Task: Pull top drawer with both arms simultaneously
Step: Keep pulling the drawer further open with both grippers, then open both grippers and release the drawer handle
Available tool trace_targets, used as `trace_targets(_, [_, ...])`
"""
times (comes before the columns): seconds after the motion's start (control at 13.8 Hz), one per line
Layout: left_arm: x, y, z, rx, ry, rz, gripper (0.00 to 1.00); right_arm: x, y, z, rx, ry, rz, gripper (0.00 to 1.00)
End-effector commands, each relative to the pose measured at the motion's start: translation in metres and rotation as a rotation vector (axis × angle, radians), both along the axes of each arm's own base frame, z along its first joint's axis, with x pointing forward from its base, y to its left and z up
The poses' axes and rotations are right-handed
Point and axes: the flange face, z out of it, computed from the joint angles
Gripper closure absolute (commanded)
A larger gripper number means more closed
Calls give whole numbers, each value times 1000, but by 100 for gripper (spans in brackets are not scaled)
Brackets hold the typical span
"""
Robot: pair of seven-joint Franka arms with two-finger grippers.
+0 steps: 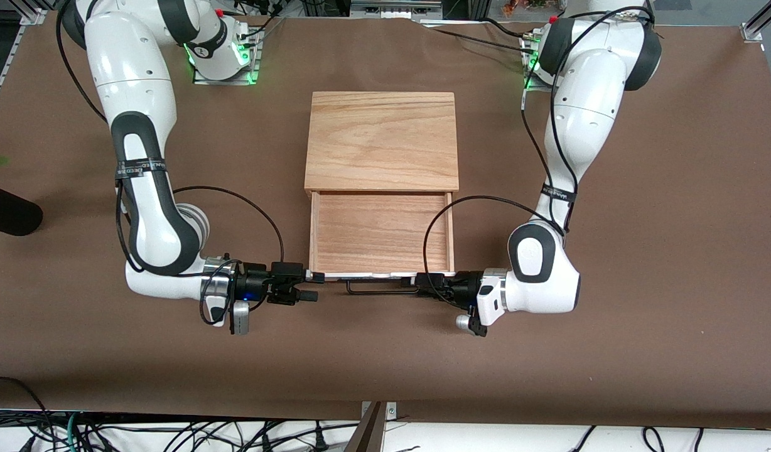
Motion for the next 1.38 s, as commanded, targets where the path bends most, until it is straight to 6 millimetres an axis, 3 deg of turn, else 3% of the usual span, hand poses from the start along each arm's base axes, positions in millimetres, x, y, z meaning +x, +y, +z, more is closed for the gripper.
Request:
trace_targets(0.0, [3,-3,11,-5,14,10,0,-1,-4,14,-32,-10,25,0])
trace_targets(0.29, [8,0,29,-11,33,31,0,0,-13,25,-94,-39,54,0])
trace_targets(0.58, [9,6,69,-27,15,-14,0,2,-31,47,-199,-67,82,0])
trace_targets(0.87, [8,27,106,18,63,-75,0,1,-54,63,-313,-99,144,0])
trace_targets(1.09, [5,38,119,37,65,-119,0,-3,-61,71,-338,-92,193,0])
trace_targets(1.31, [4,42,122,43,70,-140,0,-5,-84,84,-411,-91,222,0])
